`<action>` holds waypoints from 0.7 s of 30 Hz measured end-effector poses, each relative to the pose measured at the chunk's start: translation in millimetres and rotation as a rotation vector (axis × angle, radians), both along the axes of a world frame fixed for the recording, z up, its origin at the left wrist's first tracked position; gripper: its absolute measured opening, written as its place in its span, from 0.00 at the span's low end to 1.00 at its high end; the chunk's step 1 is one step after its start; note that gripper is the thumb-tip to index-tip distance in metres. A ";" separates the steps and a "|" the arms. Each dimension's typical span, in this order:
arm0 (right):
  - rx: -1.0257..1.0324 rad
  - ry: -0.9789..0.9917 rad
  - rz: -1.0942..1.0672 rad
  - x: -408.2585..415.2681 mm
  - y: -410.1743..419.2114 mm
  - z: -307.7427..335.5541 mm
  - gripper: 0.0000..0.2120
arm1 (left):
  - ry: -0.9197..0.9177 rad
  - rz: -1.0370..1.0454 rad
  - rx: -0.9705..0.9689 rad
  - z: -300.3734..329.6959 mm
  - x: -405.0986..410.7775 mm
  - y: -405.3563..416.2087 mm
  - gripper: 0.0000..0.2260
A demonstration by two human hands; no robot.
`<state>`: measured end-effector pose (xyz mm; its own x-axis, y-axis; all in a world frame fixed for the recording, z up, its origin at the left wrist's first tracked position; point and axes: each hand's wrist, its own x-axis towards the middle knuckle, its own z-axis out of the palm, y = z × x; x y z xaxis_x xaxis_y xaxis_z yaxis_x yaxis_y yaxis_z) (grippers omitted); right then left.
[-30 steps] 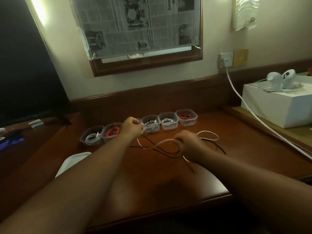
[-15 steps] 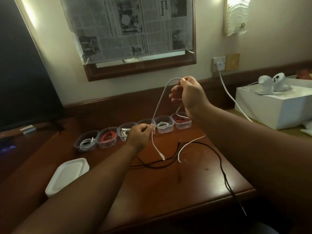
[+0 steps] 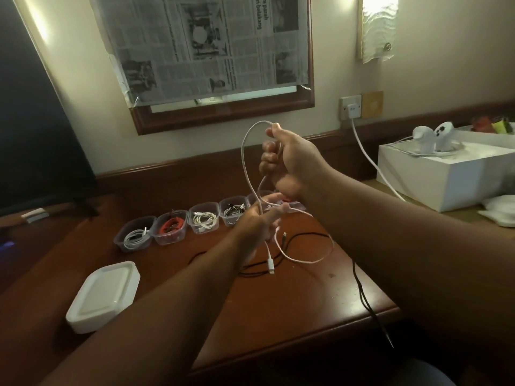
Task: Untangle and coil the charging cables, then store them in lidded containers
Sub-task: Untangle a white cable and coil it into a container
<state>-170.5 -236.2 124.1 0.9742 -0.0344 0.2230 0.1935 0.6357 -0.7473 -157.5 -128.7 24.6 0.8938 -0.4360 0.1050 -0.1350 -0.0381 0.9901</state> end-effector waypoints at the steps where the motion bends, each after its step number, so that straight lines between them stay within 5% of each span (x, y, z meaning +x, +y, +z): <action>1: 0.014 0.002 0.003 -0.9 0.3 -2.1 0.07 | 0.023 -0.058 -0.029 0.9 -3.2 -0.9 0.05; 5: -0.061 -0.014 -0.096 -9.8 -8.1 -11.0 0.09 | 0.008 -0.085 -0.050 2.7 -6.1 -1.9 0.13; 8: -0.480 -0.124 -0.245 -16.2 -23.1 -26.2 0.18 | 0.009 0.078 -0.122 12.3 -4.9 4.6 0.15; 11: -0.896 -0.223 -0.107 -25.6 -38.6 -55.8 0.24 | 0.050 0.170 -0.357 28.0 -0.5 13.4 0.16; 14: -1.199 -0.136 0.141 -29.2 -42.9 -101.7 0.17 | 0.079 0.175 -0.515 45.6 1.6 16.9 0.16; 16: -1.398 -0.146 0.115 -26.8 -41.3 -126.4 0.06 | 0.079 0.145 -0.531 55.8 -1.1 17.8 0.15; 21: -1.234 -0.072 0.096 -29.0 -41.7 -123.1 0.12 | -0.066 0.058 -0.460 80.5 -25.9 20.7 0.15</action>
